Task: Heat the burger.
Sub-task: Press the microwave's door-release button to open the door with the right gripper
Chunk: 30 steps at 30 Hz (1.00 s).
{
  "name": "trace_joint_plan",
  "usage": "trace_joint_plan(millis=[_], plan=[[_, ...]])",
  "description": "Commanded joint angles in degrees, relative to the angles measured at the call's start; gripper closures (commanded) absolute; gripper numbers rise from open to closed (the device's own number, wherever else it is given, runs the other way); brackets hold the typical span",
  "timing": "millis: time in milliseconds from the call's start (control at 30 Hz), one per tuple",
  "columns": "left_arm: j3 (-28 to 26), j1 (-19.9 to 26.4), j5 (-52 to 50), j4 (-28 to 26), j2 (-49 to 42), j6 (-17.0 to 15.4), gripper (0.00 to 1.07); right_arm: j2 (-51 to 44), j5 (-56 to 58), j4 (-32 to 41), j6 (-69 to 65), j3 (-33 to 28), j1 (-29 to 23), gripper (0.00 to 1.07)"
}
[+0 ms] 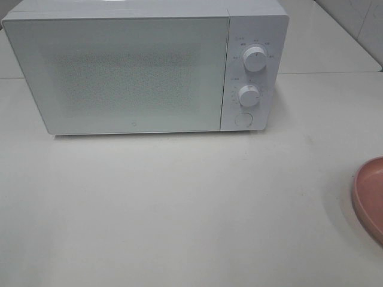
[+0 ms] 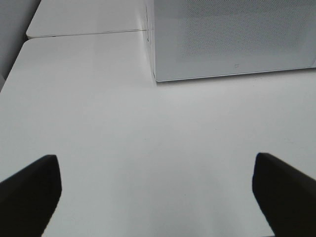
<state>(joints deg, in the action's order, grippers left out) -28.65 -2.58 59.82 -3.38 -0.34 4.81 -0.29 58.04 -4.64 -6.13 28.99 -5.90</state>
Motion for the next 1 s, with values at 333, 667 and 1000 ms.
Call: trace_joint_plan(millis=[333,667,1000], plan=[[0.1,-0.2,-0.3,-0.7,-1.1,-0.2,0.09,-1.4,-0.3,0.1,0.1,0.0,0.3,0.32],[0.1,-0.2,-0.3,-0.7,-1.1,-0.2,0.09,2.1,-3.9,0.2,0.0,3.3,0.3,0.32],[0.1,-0.2,-0.3,-0.7,-1.1,-0.2,0.09,13.9,-14.1,0.1,0.0,4.5,0.3,0.32]])
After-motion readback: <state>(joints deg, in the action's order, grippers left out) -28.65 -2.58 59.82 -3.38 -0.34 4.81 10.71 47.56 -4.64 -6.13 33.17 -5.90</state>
